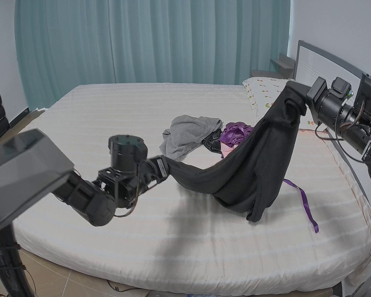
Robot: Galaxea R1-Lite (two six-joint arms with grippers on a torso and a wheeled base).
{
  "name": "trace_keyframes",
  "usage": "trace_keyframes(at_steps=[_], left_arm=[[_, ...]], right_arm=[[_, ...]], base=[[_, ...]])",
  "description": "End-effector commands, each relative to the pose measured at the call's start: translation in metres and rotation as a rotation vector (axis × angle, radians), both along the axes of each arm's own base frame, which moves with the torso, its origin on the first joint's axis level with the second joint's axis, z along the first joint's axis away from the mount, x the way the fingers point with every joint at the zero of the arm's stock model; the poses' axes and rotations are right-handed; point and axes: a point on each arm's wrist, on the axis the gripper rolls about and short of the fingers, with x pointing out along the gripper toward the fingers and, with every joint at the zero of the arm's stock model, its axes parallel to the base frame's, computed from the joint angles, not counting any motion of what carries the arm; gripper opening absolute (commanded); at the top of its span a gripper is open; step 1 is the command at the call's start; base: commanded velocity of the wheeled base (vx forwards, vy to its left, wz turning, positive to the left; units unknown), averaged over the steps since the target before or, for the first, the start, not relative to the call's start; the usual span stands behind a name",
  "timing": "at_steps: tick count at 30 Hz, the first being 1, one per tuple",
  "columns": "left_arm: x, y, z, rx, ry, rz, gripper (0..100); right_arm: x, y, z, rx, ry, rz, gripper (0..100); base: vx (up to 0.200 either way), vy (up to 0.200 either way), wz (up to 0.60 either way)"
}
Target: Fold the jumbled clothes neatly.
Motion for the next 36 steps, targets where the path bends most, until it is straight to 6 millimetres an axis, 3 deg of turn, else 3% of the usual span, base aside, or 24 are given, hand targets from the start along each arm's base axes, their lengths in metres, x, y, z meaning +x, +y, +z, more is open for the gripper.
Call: trace_keyframes(at_steps=[1,3,5,9,14,15,16,17,18,24,25,32,36], left_arm=[[-0.028,0.041,0.119,-0.18,-0.236,0.133,0],[-0.038,0.045,0.134,-0.223,-0.266,0.142,0],[-0.046,0.049,0.136,-0.241,-0.262,0.145,0],[-0.053,0.05,0.114,-0.229,-0.189,0.146,0],[-0.057,0.047,0.087,-0.274,-0.084,0.151,0],[-0.058,0.043,0.077,-0.286,-0.047,0.148,0],[-0.058,0.043,0.077,-0.286,-0.047,0.148,0],[-0.058,0.04,0.063,-0.294,0.003,0.156,0],[-0.057,0.038,0.055,-0.296,0.025,0.16,0],[-0.062,0.031,0.033,-0.33,0.115,0.155,0],[-0.066,0.03,0.029,-0.375,0.157,0.131,0],[-0.075,0.032,0.009,-0.36,0.246,0.099,0],[-0.078,0.033,0.007,-0.355,0.254,0.101,0]], right_arm=[[0.012,-0.01,0.045,0.065,-0.19,-0.086,0],[0.001,-0.011,0.053,0.067,-0.214,-0.056,0],[-0.003,-0.007,0.044,0.055,-0.18,-0.031,0],[0.001,0.005,-0.007,0.005,-0.016,0.01,0],[0.009,0.024,-0.045,-0.029,0.111,0.057,0],[0.007,0.032,-0.062,-0.054,0.163,0.084,0],[0.007,0.032,-0.062,-0.054,0.163,0.084,0],[0.003,0.043,-0.081,-0.08,0.222,0.114,0],[0.003,0.047,-0.087,-0.089,0.24,0.126,0],[0.011,0.055,-0.111,-0.097,0.312,0.129,0],[0.016,0.056,-0.123,-0.082,0.345,0.123,0],[0.03,0.063,-0.152,0.039,0.412,0.057,0],[0.034,0.059,-0.154,0.056,0.395,0.005,0]], base=[[0.0,0.0,0.0],[0.0,0.0,0.0],[0.0,0.0,0.0],[0.0,0.0,0.0],[0.0,0.0,0.0],[0.0,0.0,0.0],[0.0,0.0,0.0],[0.0,0.0,0.0],[0.0,0.0,0.0],[0.0,0.0,0.0],[0.0,0.0,0.0],[0.0,0.0,0.0],[0.0,0.0,0.0]])
